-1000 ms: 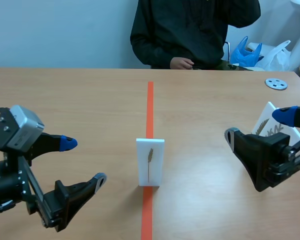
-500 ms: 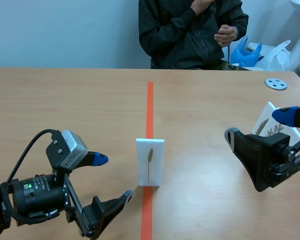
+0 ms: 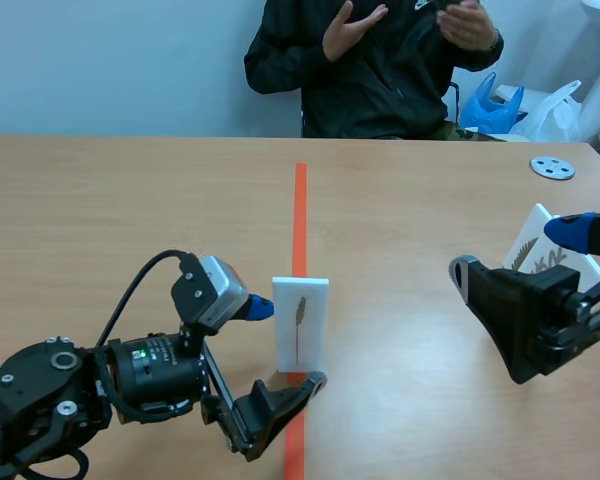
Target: Sort the leaf by its shape. The table is split by an orange tape line. A compound leaf with several leaflets goes to the left side, a simple leaf with one blade goes to the right side. Return to the home posture when a red brick is placed on the table.
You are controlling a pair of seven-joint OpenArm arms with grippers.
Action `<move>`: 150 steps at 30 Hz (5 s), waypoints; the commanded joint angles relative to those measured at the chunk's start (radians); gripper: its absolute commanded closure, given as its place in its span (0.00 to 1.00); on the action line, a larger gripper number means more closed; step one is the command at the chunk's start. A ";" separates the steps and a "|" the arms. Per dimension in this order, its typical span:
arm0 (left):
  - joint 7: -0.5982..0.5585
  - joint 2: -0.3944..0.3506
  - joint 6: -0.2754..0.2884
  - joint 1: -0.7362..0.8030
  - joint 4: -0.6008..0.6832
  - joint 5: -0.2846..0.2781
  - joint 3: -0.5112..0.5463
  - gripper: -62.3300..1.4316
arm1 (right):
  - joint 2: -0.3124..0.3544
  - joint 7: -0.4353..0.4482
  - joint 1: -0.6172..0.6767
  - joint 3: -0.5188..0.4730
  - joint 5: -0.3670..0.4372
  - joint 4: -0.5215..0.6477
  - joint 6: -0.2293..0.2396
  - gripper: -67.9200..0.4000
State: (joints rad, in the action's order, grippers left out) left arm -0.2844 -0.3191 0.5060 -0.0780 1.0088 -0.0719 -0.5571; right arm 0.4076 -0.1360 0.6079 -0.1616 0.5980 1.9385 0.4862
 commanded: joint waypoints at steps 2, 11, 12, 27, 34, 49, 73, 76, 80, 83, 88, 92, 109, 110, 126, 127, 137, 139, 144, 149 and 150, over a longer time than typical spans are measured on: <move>-0.019 0.011 -0.014 -0.013 -0.002 -0.005 -0.010 0.02 | 0.013 0.010 -0.005 -0.006 0.007 0.018 0.000 0.00; -0.038 0.014 -0.021 -0.019 -0.015 -0.001 -0.026 0.28 | 0.013 0.010 -0.005 -0.006 0.007 0.018 0.000 0.00; -0.038 0.014 -0.021 -0.019 -0.015 -0.001 -0.026 0.31 | 0.013 0.010 -0.005 -0.006 0.007 0.018 0.000 0.00; -0.037 0.026 -0.048 -0.019 -0.015 -0.014 -0.026 0.51 | 0.013 0.011 -0.005 -0.006 0.008 0.018 0.000 0.00; -0.036 0.026 -0.099 -0.019 -0.015 -0.048 -0.026 0.52 | 0.013 0.011 -0.005 -0.006 0.008 0.018 0.000 0.00; -0.029 0.041 -0.115 -0.019 -0.015 -0.051 -0.026 0.91 | 0.013 0.011 -0.005 -0.006 0.008 0.018 0.000 0.00; 0.208 -0.039 -0.255 0.053 0.267 -0.307 0.426 0.91 | 0.013 0.011 -0.005 -0.006 0.008 0.018 0.000 0.00; 0.208 -0.071 -0.296 0.053 0.266 -0.309 0.473 0.91 | 0.013 0.011 -0.005 -0.006 0.008 0.018 0.000 0.00; 0.208 -0.111 -0.349 0.047 0.241 -0.311 0.496 0.91 | 0.013 0.011 -0.005 -0.006 0.008 0.018 0.000 0.00; 0.207 -0.123 -0.373 0.027 0.173 -0.336 0.508 0.91 | 0.013 0.011 -0.005 -0.006 0.008 0.018 0.000 0.00; 0.181 -0.124 -0.378 -0.040 0.017 -0.412 0.515 0.91 | 0.013 0.011 -0.005 -0.006 0.008 0.018 0.000 0.00; 0.142 -0.124 -0.378 -0.096 -0.091 -0.433 0.515 0.91 | 0.013 0.011 -0.005 -0.006 0.008 0.018 0.000 0.00; 0.014 -0.108 -0.384 -0.174 -0.346 -0.443 0.514 0.91 | 0.013 0.011 -0.005 -0.006 0.008 0.018 0.000 0.00; 0.011 -0.108 -0.384 -0.174 -0.350 -0.443 0.514 0.91 | 0.013 0.011 -0.005 -0.006 0.008 0.018 0.000 0.00; 0.011 -0.108 -0.384 -0.171 -0.375 -0.442 0.512 0.83 | 0.013 0.011 -0.005 -0.006 0.008 0.018 0.000 0.00; 0.011 -0.108 -0.384 -0.171 -0.375 -0.442 0.512 0.83 | 0.013 0.011 -0.005 -0.006 0.008 0.018 0.000 0.00; 0.013 -0.108 -0.384 -0.169 -0.375 -0.442 0.512 0.71 | 0.013 0.011 -0.005 -0.006 0.012 0.018 0.000 0.00; 0.013 -0.108 -0.383 -0.168 -0.375 -0.442 0.512 0.71 | 0.013 0.011 -0.005 -0.006 0.012 0.018 0.000 0.00; 0.011 -0.109 -0.383 -0.169 -0.375 -0.442 0.512 0.59 | 0.013 0.011 -0.005 -0.006 0.012 0.018 0.000 0.00; -0.005 -0.109 -0.381 -0.169 -0.373 -0.442 0.513 0.38 | 0.013 0.011 -0.005 -0.006 0.012 0.018 0.000 0.00; -0.010 -0.111 -0.381 -0.169 -0.372 -0.442 0.513 0.35 | 0.013 0.011 -0.005 -0.006 0.012 0.018 0.000 0.00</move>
State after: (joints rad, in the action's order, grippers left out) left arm -0.2729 -0.4160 0.1242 -0.2409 0.6212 -0.5064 -0.0563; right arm 0.4076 -0.1360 0.6079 -0.1616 0.5983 1.9385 0.4862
